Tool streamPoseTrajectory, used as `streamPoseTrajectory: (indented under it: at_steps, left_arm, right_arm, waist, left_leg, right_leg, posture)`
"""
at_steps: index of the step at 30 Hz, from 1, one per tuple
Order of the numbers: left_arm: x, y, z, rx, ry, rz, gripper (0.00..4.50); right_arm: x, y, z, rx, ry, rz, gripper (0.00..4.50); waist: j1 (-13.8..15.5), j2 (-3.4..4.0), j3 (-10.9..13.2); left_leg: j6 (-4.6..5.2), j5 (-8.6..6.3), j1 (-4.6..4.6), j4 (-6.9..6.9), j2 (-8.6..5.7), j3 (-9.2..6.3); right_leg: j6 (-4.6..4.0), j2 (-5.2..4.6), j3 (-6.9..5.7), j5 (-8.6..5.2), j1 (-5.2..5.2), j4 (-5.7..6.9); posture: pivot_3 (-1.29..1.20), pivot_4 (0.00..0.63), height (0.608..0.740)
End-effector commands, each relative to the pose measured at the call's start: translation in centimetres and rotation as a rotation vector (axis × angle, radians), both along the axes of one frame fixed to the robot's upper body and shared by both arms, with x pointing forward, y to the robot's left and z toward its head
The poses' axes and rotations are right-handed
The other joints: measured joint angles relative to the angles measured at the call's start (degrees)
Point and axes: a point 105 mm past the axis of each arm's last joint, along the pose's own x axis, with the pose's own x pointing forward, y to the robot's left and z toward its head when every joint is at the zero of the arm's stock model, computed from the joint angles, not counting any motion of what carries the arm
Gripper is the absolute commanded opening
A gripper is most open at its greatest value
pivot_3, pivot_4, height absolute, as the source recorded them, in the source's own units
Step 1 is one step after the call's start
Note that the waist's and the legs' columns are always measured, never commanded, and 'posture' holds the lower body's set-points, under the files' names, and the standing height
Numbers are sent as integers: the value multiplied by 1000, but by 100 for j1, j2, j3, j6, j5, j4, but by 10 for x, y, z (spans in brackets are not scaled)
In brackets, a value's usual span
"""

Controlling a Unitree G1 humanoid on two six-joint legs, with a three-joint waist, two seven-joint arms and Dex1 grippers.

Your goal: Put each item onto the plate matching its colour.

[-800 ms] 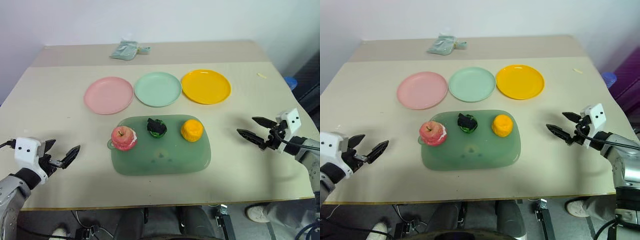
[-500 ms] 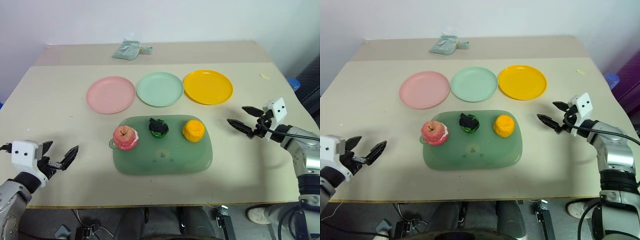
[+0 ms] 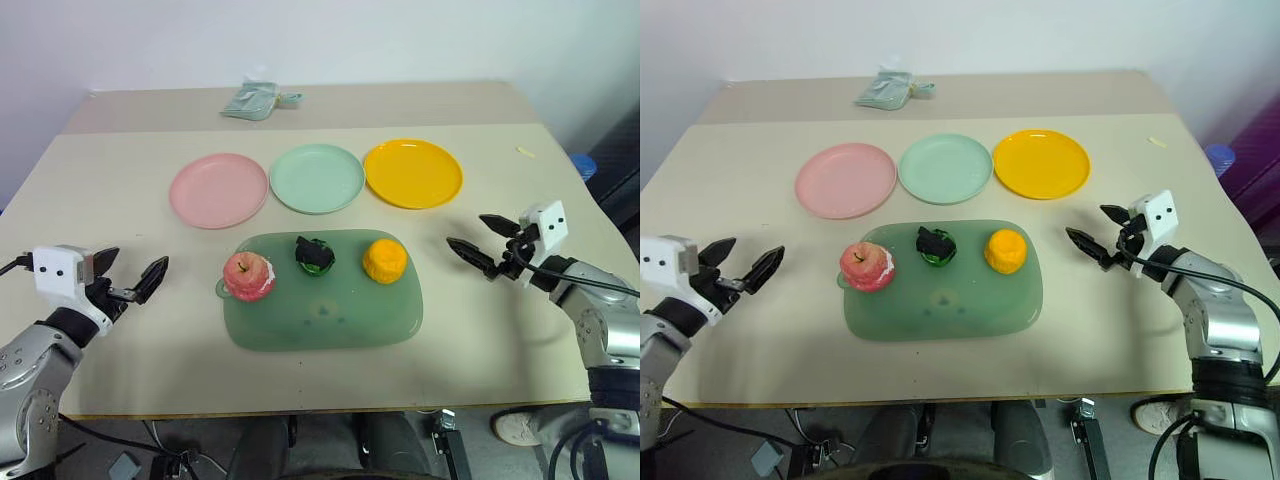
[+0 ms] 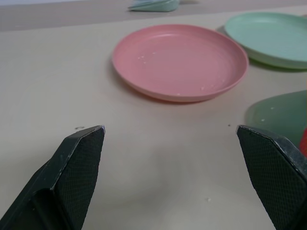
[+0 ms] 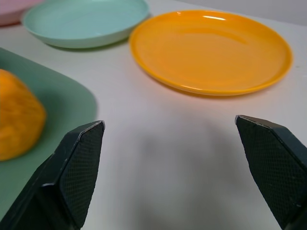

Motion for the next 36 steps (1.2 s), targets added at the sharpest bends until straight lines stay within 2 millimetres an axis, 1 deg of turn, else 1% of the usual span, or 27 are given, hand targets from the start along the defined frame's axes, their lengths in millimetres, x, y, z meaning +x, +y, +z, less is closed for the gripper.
streamPoseTrajectory:
  at_steps: [1, 3, 6, 7, 9, 11, 13, 15, 18, 20, 23, 24, 25, 26, 28, 30, 32, 34, 36]
  left_arm:
    - [6, -10, 18, -1, -53, -93, 4500]
    - [9, -14, 23, -3, -61, -135, 4500]
    - [11, -47, 36, -17, -63, -328, 4500]
    - [10, -51, 36, -15, -55, -362, 4500]
    - [8, -71, 33, 20, -10, -484, 4500]
    - [7, -89, 24, 97, 41, -594, 4500]
    - [7, -101, 17, 151, 71, -667, 4500]
    - [10, -106, 8, 200, 104, -705, 4500]
    - [15, -107, -11, 297, 153, -734, 4500]
    - [21, -110, -14, 284, 155, -740, 4500]
    - [28, -110, -12, 251, 139, -730, 3661]
    - [30, -109, -10, 249, 130, -720, 3264]
    - [34, -107, -7, 240, 117, -703, 3065]
    - [37, -105, -2, 219, 101, -687, 3065]
    - [45, -97, 13, 159, 40, -634, 3065]
    - [61, -81, 31, 131, -45, -507, 3065]
    - [82, -62, 44, 118, -90, -343, 3065]
    - [97, -50, 52, 123, -114, -227, 3065]
    - [119, -40, 55, 56, -83, -117, 3065]
  right_arm:
    - [-9, 6, 29, 3, -69, 36, 4454]
    - [-15, 14, 30, 7, -57, 73, 4454]
    - [-31, 30, 32, 8, -16, 184, 4454]
    - [-34, 33, 33, 9, -9, 199, 4454]
    - [-43, 45, 33, 4, 13, 258, 4454]
    - [-52, 57, 32, 6, 28, 315, 4454]
    - [-58, 67, 31, 10, 40, 348, 4454]
    - [-64, 75, 27, -9, 59, 376, 4454]
    - [-72, 85, 22, -22, 74, 411, 4454]
    - [-74, 89, 21, -22, 72, 412, 4454]
    - [-73, 88, 22, -31, 58, 394, 4500]
    - [-73, 87, 23, -33, 53, 387, 4500]
    - [-72, 85, 25, -34, 48, 382, 4500]
    - [-72, 84, 26, -35, 45, 379, 4500]
    - [-71, 83, 28, -35, 38, 377, 4500]
    - [-71, 83, 30, -37, 30, 376, 4500]
    - [-69, 84, 32, -34, 18, 381, 4500]
    - [-67, 87, 34, -26, 7, 387, 4500]
    - [-63, 91, 37, -13, -8, 400, 4500]
  waist:
    - [3, 0, 0]
    - [9, 0, 0]
    - [32, -1, 1]
    - [16, -1, 0]
    - [5, -1, 0]
    - [1, 0, 1]
    - [-6, 2, 1]
    - [1, 0, 1]
    - [5, 1, 1]
    - [6, 0, 1]
    - [20, -2, 2]
    - [17, -2, 2]
    - [12, -3, 2]
    - [10, -2, 2]
    - [11, -2, 3]
    - [12, -4, 3]
    - [22, -5, 4]
    - [15, -8, 3]
    - [20, -9, 3]
  left_leg:
    - [0, 0, 0, 0, 0, 0]
    - [0, 0, 0, 0, -1, -1]
    - [0, 0, -2, 1, -3, -4]
    - [0, 0, -2, 2, -3, -7]
    - [1, 0, 0, 2, -3, -6]
    - [1, 0, 1, 1, -1, -7]
    - [1, 0, 1, 0, 1, -8]
    - [1, 0, 1, 0, 1, -6]
    - [1, -1, 1, 0, 0, -6]
    - [1, 0, 1, 0, 0, -6]
    - [1, -1, -1, 3, 0, -8]
    - [1, -1, -1, 4, -1, -9]
    - [1, -1, -1, 4, -1, -10]
    - [1, -1, -1, 4, -1, -10]
    - [1, -1, 0, 4, -1, -11]
    - [1, 0, -1, 4, 0, -12]
    - [1, 0, -1, 8, 0, -16]
    - [2, 0, -2, 11, -5, -17]
    - [2, 0, -1, 12, -13, -17]
  right_leg:
    - [0, 0, 0, 0, 0, 0]
    - [0, 1, -1, 0, 0, 0]
    - [0, -1, -3, 0, 2, -1]
    - [0, -1, -5, 0, 5, -2]
    - [1, -2, -4, 0, 6, -2]
    - [0, 2, -4, -1, 4, -1]
    - [0, 8, -4, -1, 5, 0]
    - [0, 7, -2, -1, 5, -1]
    - [0, 7, -3, -1, 5, -1]
    - [0, 8, -3, -1, 5, -2]
    - [1, 6, -4, -1, 7, -2]
    - [1, 4, -5, -1, 7, -2]
    - [1, 4, -5, -1, 7, -2]
    - [1, 5, -6, -1, 7, -2]
    - [2, 5, -6, -1, 6, -1]
    - [2, 6, -7, -1, 6, -1]
    - [2, 6, -11, -1, 7, 0]
    - [3, 6, -14, 0, 8, 2]
    - [3, 6, -14, 0, 9, 2]
  posture:
    - [0, 150, 740]
    - [0, 150, 740]
    - [0, 150, 740]
    - [0, 150, 740]
    - [0, 150, 740]
    - [0, 150, 740]
    - [0, 150, 740]
    - [0, 150, 740]
    - [0, 150, 740]
    - [0, 150, 740]
    - [0, 150, 740]
    - [0, 150, 740]
    - [0, 150, 740]
    - [0, 150, 740]
    - [0, 150, 740]
    - [0, 150, 740]
    - [0, 150, 740]
    - [0, 150, 740]
    - [0, 150, 740]
